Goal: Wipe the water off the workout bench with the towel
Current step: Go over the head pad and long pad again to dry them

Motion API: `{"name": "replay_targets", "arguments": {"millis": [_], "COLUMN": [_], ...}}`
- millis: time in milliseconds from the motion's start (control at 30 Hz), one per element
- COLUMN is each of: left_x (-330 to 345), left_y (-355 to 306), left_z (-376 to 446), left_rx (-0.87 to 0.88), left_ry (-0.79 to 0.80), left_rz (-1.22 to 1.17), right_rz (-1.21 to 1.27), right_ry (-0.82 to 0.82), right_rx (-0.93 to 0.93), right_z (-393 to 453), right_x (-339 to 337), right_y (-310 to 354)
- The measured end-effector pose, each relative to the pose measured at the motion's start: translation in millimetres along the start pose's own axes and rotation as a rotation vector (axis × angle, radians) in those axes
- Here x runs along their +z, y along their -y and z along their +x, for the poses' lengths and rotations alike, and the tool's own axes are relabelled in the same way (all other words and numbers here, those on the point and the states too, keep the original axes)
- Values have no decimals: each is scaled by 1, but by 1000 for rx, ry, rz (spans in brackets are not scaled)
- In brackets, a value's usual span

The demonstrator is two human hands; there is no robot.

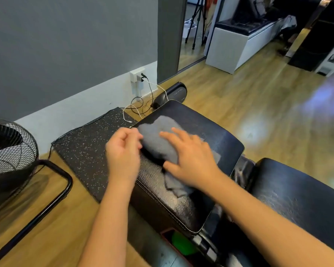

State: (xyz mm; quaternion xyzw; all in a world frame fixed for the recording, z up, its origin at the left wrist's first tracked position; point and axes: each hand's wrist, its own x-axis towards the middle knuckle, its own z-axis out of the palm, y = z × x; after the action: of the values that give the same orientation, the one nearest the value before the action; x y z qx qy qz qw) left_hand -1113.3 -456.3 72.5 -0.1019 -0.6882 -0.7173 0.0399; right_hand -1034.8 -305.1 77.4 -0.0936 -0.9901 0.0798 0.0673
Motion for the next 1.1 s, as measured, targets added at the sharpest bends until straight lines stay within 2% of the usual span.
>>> {"name": "replay_targets", "arguments": {"millis": [100, 167, 233, 333, 500, 567, 633, 733, 800, 933, 1000, 1100], "left_x": [24, 30, 28, 24, 21, 17, 17, 23, 32, 58, 66, 65], "left_y": [9, 11, 11, 9, 12, 13, 10, 7, 4, 1, 2, 3], "left_z": [-13, -21, -22, -21, -9, -7, -12, -20, -28, -53, -62, -57], "left_rx": [107, 190, 200, 133, -40, -45, -2, 83, 107, 215, 236, 179], "left_ry": [265, 317, 246, 108, 31, 44, 72, 137, 220, 425, 433, 343], "left_rz": [379, 536, 490, 280, -159, -214, -142, 51, 111, 224, 201, 134], "right_rz": [20, 73, 99, 66, 42, 42, 32, 15, 27, 219, 225, 179], "right_ry": [-75, -121, -135, -96, -52, -44, -57, -99, -140, -246, -250, -212], "right_rx": [232, 345, 367, 294, -19, -102, -127, -49, 118, 461, 490, 439], "right_z": [18, 22, 20, 1, -73, -88, -86, -64, -43, -10, -12, -37], "right_x": [-7, -9, -6, -5, 2, 3, 2, 2, 2, -2, 0, 2], "right_y": [-54, -80, -88, -66, 4, 10, -2, -32, -62, -110, -107, -77]}}
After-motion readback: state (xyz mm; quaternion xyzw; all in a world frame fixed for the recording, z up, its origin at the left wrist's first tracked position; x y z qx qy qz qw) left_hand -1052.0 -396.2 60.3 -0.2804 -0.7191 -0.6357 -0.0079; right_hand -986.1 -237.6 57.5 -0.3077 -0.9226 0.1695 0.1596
